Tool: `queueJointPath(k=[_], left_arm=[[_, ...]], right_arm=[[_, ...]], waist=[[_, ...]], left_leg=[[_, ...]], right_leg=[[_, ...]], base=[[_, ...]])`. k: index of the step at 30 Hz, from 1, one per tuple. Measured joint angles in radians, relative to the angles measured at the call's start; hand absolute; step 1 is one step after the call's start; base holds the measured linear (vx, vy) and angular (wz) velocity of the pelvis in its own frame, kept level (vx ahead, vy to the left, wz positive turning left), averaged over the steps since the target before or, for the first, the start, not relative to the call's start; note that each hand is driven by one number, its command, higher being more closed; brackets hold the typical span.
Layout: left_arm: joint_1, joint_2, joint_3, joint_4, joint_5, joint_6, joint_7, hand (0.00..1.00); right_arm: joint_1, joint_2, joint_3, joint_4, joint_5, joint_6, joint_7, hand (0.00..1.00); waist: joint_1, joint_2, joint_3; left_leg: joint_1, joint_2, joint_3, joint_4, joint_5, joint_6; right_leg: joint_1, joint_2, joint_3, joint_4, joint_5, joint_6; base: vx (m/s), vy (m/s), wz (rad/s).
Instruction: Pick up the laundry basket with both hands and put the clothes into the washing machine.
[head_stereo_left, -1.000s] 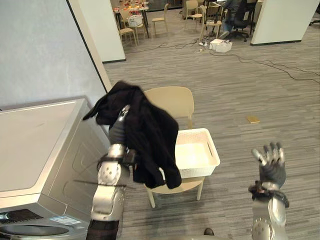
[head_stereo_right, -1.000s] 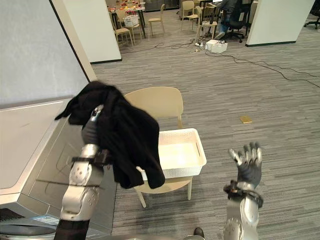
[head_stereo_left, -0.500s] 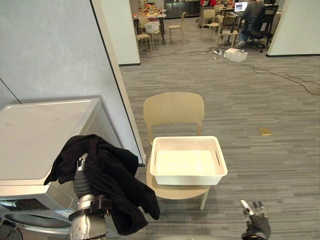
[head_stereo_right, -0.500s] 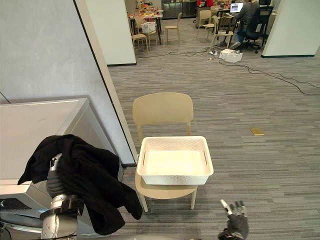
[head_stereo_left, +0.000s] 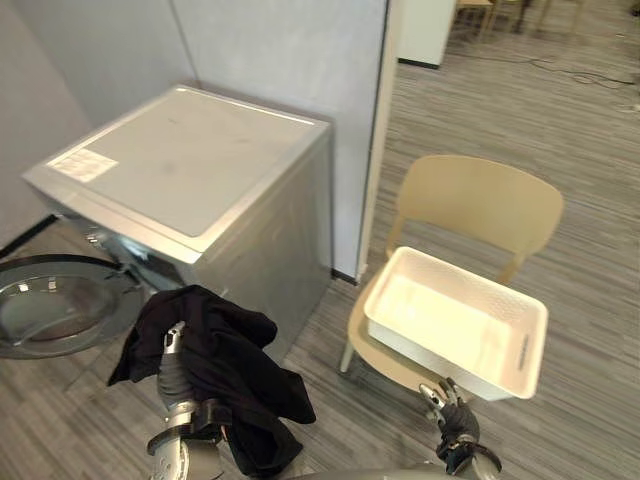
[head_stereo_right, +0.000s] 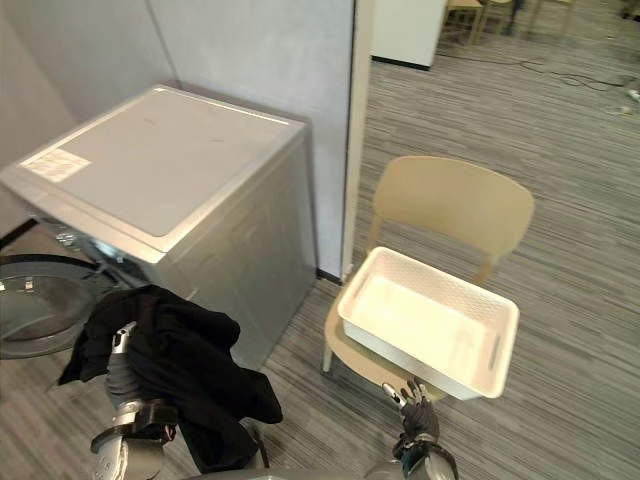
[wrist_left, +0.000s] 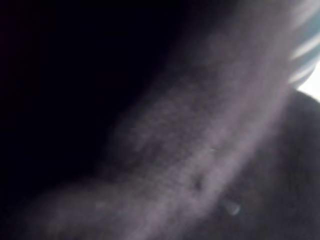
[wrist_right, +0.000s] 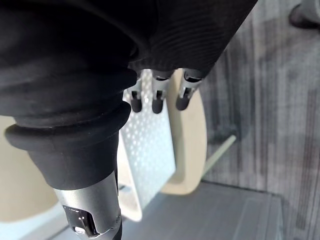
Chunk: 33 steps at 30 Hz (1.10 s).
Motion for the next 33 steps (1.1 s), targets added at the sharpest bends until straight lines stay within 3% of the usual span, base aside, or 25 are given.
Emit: queueJointPath(k=[1, 3, 4, 5, 7, 11, 14, 15, 16, 17, 18, 19, 20, 21, 23, 25, 27, 28, 30, 31, 32, 33], left_arm=[[-0.006, 0.003, -0.011, 0.000, 0.000, 0.000, 0.000, 1.00], [-0.044, 0.011, -0.025, 0.000, 0.000, 0.000, 0.002, 1.00], [-0.065, 0.019, -0.021, 0.000, 0.000, -0.003, 0.009, 1.00], [-0.072, 0.023, -0.023, 0.001, 0.000, -0.002, 0.010, 1.00], [-0.089, 0.031, -0.035, 0.014, 0.000, -0.001, 0.013, 1.00], [-0.099, 0.041, -0.044, 0.055, 0.003, 0.000, 0.020, 1.00], [-0.097, 0.047, -0.052, 0.056, 0.016, 0.000, 0.020, 1.00], [-0.096, 0.047, -0.054, 0.056, 0.021, 0.000, 0.021, 1.00], [-0.098, 0.043, -0.064, 0.058, 0.036, -0.002, 0.022, 1.00], [-0.100, 0.049, -0.067, 0.063, 0.044, -0.002, 0.023, 1.00], [-0.106, 0.053, -0.072, 0.075, 0.051, -0.003, 0.023, 1.00], [-0.121, 0.058, -0.087, 0.103, 0.052, -0.011, 0.028, 1.00], [-0.132, 0.065, -0.100, 0.118, 0.052, -0.013, 0.029, 1.00], [-0.147, 0.081, -0.129, 0.146, 0.052, -0.012, 0.029, 1.00], [-0.165, 0.101, -0.183, 0.185, 0.054, -0.008, 0.027, 1.00], [-0.173, 0.101, -0.225, 0.222, 0.054, 0.000, 0.027, 1.00], [-0.174, 0.102, -0.253, 0.240, 0.058, 0.004, 0.027, 1.00], [-0.186, 0.102, -0.269, 0.240, 0.062, 0.004, 0.024, 1.00], [-0.192, 0.101, -0.283, 0.236, 0.065, 0.003, 0.021, 1.00], [-0.191, 0.099, -0.291, 0.235, 0.076, 0.002, 0.020, 1.00], [-0.186, 0.094, -0.297, 0.236, 0.081, 0.005, 0.020, 1.00], [-0.170, 0.094, -0.318, 0.228, 0.087, 0.004, 0.018, 1.00]], right_arm=[[0.006, 0.003, -0.001, -0.007, 0.001, 0.000, 0.000, 0.00], [0.006, 0.027, -0.012, -0.015, 0.001, 0.001, -0.001, 0.00], [0.004, 0.038, 0.003, -0.015, 0.002, 0.004, -0.004, 0.00], [0.003, 0.039, 0.007, -0.015, 0.002, 0.005, -0.002, 0.00], [-0.003, 0.045, -0.019, -0.015, 0.004, 0.004, -0.030, 0.00], [-0.016, 0.044, -0.063, -0.016, -0.002, 0.003, -0.047, 0.00], [-0.057, 0.038, -0.078, -0.016, -0.058, 0.013, -0.047, 0.00], [-0.067, 0.035, -0.083, -0.016, -0.070, 0.016, -0.058, 0.00], [-0.068, 0.029, -0.087, -0.017, -0.079, 0.017, -0.078, 0.00], [-0.064, 0.027, -0.087, -0.018, -0.080, 0.018, -0.085, 0.00], [-0.055, 0.028, -0.090, -0.026, -0.081, 0.018, -0.089, 0.00], [-0.034, 0.035, -0.104, -0.043, -0.080, 0.018, -0.087, 0.00], [-0.026, 0.037, -0.115, -0.050, -0.079, 0.018, -0.086, 0.00], [-0.020, 0.044, -0.140, -0.058, -0.073, 0.012, -0.085, 0.00], [-0.008, 0.046, -0.191, -0.060, -0.042, 0.003, -0.087, 0.00], [0.001, 0.048, -0.228, -0.052, -0.012, 0.000, -0.097, 0.00], [0.003, 0.048, -0.229, -0.039, 0.007, -0.001, -0.111, 0.00], [0.004, 0.046, -0.224, -0.038, 0.013, -0.006, -0.114, 0.00], [0.004, 0.043, -0.219, -0.038, 0.014, -0.011, -0.115, 0.00], [0.003, 0.040, -0.207, -0.036, 0.028, -0.023, -0.115, 0.00], [0.002, 0.036, -0.205, -0.033, 0.035, -0.024, -0.116, 0.00], [-0.001, 0.036, -0.187, -0.037, 0.041, -0.032, -0.115, 0.00]], waist=[[-0.003, 0.005, -0.003], [0.000, -0.004, -0.022], [-0.001, -0.039, -0.025], [0.000, -0.045, -0.026], [0.007, -0.058, -0.035], [0.025, -0.072, -0.036], [0.034, -0.065, -0.032], [0.034, -0.064, -0.030], [0.024, -0.055, -0.023], [0.020, -0.047, -0.018], [0.018, -0.040, -0.015], [0.014, -0.047, -0.019], [0.011, -0.053, -0.022], [-0.008, -0.070, -0.021], [-0.029, -0.086, -0.022], [-0.055, -0.094, -0.018], [-0.058, -0.091, -0.020], [-0.063, -0.095, -0.021], [-0.066, -0.108, -0.031], [-0.061, -0.112, -0.036], [-0.063, -0.096, -0.044], [-0.056, -0.052, -0.066]], left_leg=[[0.010, 0.007, 0.000, 0.001, -0.011, -0.022], [0.003, -0.035, 0.016, -0.038, -0.089, -0.096], [-0.015, -0.056, 0.035, -0.050, -0.093, -0.110], [-0.025, -0.055, 0.049, -0.048, -0.091, -0.115], [-0.078, -0.092, 0.000, -0.012, -0.071, -0.168], [-0.080, -0.200, -0.012, 0.004, -0.112, -0.134], [-0.061, -0.286, 0.021, -0.026, -0.136, -0.098], [-0.029, -0.326, 0.023, -0.061, -0.133, -0.091], [0.015, -0.357, -0.003, -0.098, -0.125, -0.072], [0.036, -0.365, -0.014, -0.117, -0.122, -0.069], [0.070, -0.376, -0.035, -0.156, -0.108, -0.060], [0.118, -0.401, -0.083, -0.246, -0.072, -0.050], [0.136, -0.413, -0.106, -0.286, -0.057, -0.046], [0.169, -0.439, -0.154, -0.357, -0.047, -0.047], [0.194, -0.453, -0.170, -0.412, -0.034, -0.065], [0.217, -0.460, -0.174, -0.415, -0.007, -0.065], [0.239, -0.458, -0.201, -0.409, -0.027, -0.053], [0.241, -0.458, -0.229, -0.375, -0.061, -0.056], [0.251, -0.463, -0.241, -0.332, -0.116, -0.057], [0.259, -0.458, -0.240, -0.264, -0.177, -0.068], [0.259, -0.436, -0.238, -0.219, -0.213, -0.076], [0.245, -0.393, -0.221, -0.121, -0.268, -0.092]], right_leg=[[0.014, -0.004, -0.018, 0.000, 0.003, 0.006], [0.042, -0.030, -0.062, -0.009, 0.018, 0.031], [0.048, -0.045, -0.091, -0.033, 0.047, 0.041], [0.052, -0.045, -0.106, -0.050, 0.067, 0.037], [0.076, -0.055, -0.161, -0.077, 0.134, 0.036], [0.099, -0.156, -0.177, -0.054, 0.208, -0.003], [0.059, -0.267, -0.120, 0.013, 0.305, -0.123], [0.040, -0.319, -0.082, 0.065, 0.372, -0.204], [0.009, -0.341, 0.006, 0.160, 0.386, -0.271], [-0.012, -0.331, 0.066, 0.215, 0.345, -0.259], [-0.046, -0.286, 0.159, 0.303, 0.255, -0.211], [-0.118, -0.178, 0.297, 0.433, 0.106, -0.164], [-0.150, -0.132, 0.341, 0.474, 0.052, -0.147], [-0.210, -0.044, 0.390, 0.528, -0.030, -0.120], [-0.294, 0.047, 0.394, 0.532, -0.104, -0.084], [-0.342, 0.108, 0.390, 0.439, -0.138, -0.066], [-0.368, 0.164, 0.406, 0.349, -0.140, -0.070], [-0.374, 0.198, 0.439, 0.258, -0.129, -0.089], [-0.348, 0.201, 0.440, 0.191, -0.099, -0.138], [-0.311, 0.206, 0.433, 0.153, -0.093, -0.140], [-0.289, 0.226, 0.427, 0.152, -0.102, -0.139], [-0.256, 0.269, 0.426, 0.130, -0.128, -0.143]], base=[[0.05, 0.195, 0.89], [0.06, 0.260, 0.90], [0.07, 0.214, 0.79], [0.09, 0.251, 0.93], [0.07, 0.265, 0.88], [0.05, 0.252, 0.49], [0.04, 0.332, 0.09], [0.09, 0.279, 0.28], [0.11, 0.255, 0.42], [0.14, 0.214, 0.56], [0.14, 0.188, 0.75], [0.11, 0.178, 0.82], [0.11, 0.124, 1.16], [0.12, 0.055, 0.99], [0.22, -0.005, 1.18], [0.26, -0.037, 1.06], [0.26, -0.053, 0.63], [0.26, -0.089, 0.55], [0.38, -0.152, 0.33], [0.41, -0.164, 0.03], [0.43, -0.145, -0.18], [0.47, -0.097, -0.14]])
